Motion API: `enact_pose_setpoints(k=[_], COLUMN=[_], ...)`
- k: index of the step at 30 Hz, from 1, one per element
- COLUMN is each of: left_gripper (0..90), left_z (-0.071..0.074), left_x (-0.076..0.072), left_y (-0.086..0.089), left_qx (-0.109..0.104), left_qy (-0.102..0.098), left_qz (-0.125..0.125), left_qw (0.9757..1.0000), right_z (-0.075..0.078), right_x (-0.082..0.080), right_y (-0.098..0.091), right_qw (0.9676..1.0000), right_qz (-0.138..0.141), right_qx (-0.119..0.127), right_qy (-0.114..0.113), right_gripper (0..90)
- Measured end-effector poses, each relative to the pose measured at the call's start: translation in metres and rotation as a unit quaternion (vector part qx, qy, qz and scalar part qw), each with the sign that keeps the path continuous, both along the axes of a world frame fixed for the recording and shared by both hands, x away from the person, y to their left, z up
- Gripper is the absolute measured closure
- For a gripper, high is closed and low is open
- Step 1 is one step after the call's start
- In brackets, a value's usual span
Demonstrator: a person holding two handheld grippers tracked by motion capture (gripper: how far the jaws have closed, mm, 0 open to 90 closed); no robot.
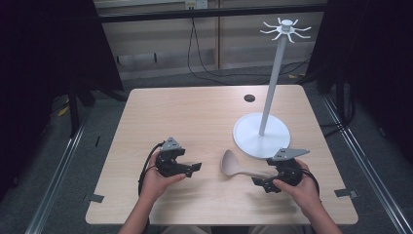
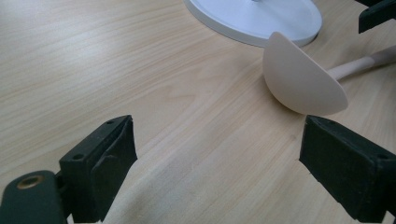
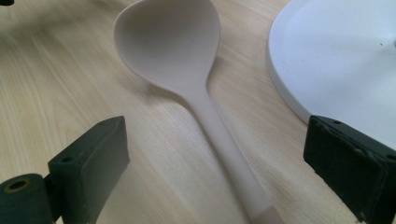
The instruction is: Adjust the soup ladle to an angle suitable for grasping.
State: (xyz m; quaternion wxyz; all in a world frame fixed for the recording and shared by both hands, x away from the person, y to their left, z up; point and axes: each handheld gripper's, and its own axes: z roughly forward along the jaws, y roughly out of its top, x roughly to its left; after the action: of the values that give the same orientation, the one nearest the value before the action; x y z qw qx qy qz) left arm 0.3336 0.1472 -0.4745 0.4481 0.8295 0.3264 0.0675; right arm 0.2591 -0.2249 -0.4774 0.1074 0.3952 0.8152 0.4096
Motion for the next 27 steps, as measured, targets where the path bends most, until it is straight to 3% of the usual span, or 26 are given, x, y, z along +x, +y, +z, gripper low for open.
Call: enact_pose_setpoints(k=[12,15,19,27], left_gripper=[10.0,10.1,10.1,10.5], left_z=[-0.001,0.002,0.001,0.004], left_x=[-0.006,-0.005,-0.007,-0.008], left_y=[-0.004,-0.009,-0.015,-0.028], left_qx=[0.008,0.002,0.009,0.008], left_qy=[0.000,-0.002,-0.003,-0.005], left_qz=[-0.012,-0.017,-0.026,-0.044], left_qw=[0.9999,0.9998,0.9996,0.9990], right_z=[0.004,0.005,0.007,0.007], right_x=[0.006,0.004,-0.002,-0.007], right_y=[-0.003,-0.005,-0.009,-0.018], right_qw=[0.9998,0.9998,0.9998,0.9991], right_qz=[-0.019,-0.017,-0.021,-0.042], right_qx=[0.007,0.008,0.003,0.002], right_qy=[-0.002,-0.005,-0.006,-0.006], right_gripper=[4.9,4.9,4.9,4.9])
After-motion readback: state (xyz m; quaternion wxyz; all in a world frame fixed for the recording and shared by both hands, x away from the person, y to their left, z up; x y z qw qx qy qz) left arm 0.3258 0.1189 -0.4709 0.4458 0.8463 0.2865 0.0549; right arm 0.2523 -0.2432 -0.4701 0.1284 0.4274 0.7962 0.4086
